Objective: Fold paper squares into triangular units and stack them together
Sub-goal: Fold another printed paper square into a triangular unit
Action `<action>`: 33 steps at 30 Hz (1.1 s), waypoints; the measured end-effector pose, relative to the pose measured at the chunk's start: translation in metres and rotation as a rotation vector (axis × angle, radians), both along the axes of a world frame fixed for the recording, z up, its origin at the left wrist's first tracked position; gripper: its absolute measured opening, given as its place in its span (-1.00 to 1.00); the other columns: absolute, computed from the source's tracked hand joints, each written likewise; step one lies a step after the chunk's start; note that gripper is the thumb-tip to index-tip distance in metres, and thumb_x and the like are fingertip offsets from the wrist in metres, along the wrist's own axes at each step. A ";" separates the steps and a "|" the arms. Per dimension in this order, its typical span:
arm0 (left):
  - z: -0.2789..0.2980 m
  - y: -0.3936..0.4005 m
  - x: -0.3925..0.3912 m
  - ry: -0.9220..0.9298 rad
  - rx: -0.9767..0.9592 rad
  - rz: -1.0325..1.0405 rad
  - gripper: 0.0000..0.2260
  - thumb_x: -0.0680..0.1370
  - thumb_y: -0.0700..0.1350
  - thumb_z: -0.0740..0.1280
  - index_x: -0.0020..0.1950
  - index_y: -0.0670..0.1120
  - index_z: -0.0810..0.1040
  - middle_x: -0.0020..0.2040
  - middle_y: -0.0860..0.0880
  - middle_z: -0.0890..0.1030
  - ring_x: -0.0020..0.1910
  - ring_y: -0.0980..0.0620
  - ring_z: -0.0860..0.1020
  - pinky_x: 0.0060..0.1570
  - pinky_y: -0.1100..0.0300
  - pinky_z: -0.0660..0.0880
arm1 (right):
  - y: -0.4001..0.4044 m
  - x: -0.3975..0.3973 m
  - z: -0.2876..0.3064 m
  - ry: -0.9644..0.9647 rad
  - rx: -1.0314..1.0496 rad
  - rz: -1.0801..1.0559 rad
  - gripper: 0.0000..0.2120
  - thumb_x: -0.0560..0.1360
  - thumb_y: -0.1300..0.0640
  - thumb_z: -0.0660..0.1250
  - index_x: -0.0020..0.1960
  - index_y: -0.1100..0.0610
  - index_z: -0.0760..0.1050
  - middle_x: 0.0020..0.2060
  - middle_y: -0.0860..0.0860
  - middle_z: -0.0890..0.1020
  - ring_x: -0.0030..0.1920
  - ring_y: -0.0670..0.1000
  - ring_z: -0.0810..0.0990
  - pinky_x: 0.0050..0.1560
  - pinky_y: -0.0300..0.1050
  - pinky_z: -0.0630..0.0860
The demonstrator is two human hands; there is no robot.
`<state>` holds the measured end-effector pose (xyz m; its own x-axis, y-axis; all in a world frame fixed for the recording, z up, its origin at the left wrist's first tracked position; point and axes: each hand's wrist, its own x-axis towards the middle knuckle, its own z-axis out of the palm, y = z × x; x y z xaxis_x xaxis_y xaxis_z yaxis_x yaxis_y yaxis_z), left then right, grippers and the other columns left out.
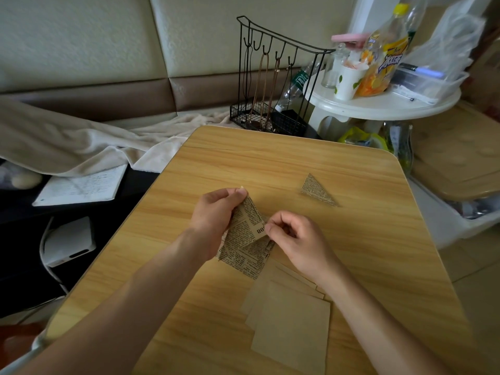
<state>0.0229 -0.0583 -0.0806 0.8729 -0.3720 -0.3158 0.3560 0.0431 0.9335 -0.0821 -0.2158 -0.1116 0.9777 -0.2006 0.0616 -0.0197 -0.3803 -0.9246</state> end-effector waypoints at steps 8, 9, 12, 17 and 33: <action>-0.002 -0.008 -0.019 -0.205 0.108 -0.178 -0.88 0.57 -0.06 0.47 -0.07 -0.10 0.71 -0.21 -0.05 0.69 -0.25 0.07 0.63 -0.24 0.25 0.58 | 0.001 0.002 0.003 -0.023 0.119 -0.050 -0.79 0.59 -0.02 0.40 -0.17 0.05 0.59 -0.38 -0.16 0.54 -0.30 -0.13 0.48 -0.22 -0.08 0.42; -0.001 -0.008 -0.019 -0.205 0.107 -0.193 -0.88 0.57 -0.07 0.47 -0.04 -0.11 0.71 -0.19 -0.06 0.71 -0.24 0.07 0.65 -0.24 0.27 0.57 | 0.001 0.002 0.002 -0.031 0.115 -0.070 -0.80 0.61 0.05 0.41 -0.18 0.05 0.58 -0.39 -0.16 0.53 -0.31 -0.13 0.47 -0.22 -0.08 0.41; 0.000 -0.005 -0.017 -0.174 0.143 -0.218 -0.84 0.56 -0.04 0.48 -0.01 -0.13 0.72 -0.15 -0.08 0.74 -0.21 0.05 0.69 -0.25 0.28 0.57 | 0.000 0.003 0.003 -0.063 0.130 -0.135 -0.80 0.62 0.12 0.40 -0.17 0.12 0.58 -0.39 -0.13 0.50 -0.30 -0.10 0.45 -0.21 -0.12 0.41; -0.001 -0.002 -0.013 -0.188 0.192 -0.237 -0.83 0.55 -0.03 0.50 -0.04 -0.13 0.74 -0.13 -0.10 0.74 -0.18 0.04 0.70 -0.22 0.25 0.57 | 0.002 0.003 0.007 -0.061 0.226 -0.165 -0.82 0.62 0.12 0.40 -0.12 0.19 0.61 -0.34 0.01 0.54 -0.31 -0.08 0.46 -0.28 -0.19 0.41; -0.002 0.007 -0.014 -0.371 0.350 -0.361 -0.91 0.57 -0.05 0.47 -0.06 -0.04 0.75 -0.14 -0.08 0.74 -0.18 -0.02 0.66 -0.12 0.01 0.60 | 0.002 0.005 -0.001 -0.098 0.348 -0.375 -0.82 0.61 0.10 0.41 -0.13 0.17 0.61 -0.42 -0.03 0.45 -0.35 -0.06 0.38 -0.33 -0.22 0.37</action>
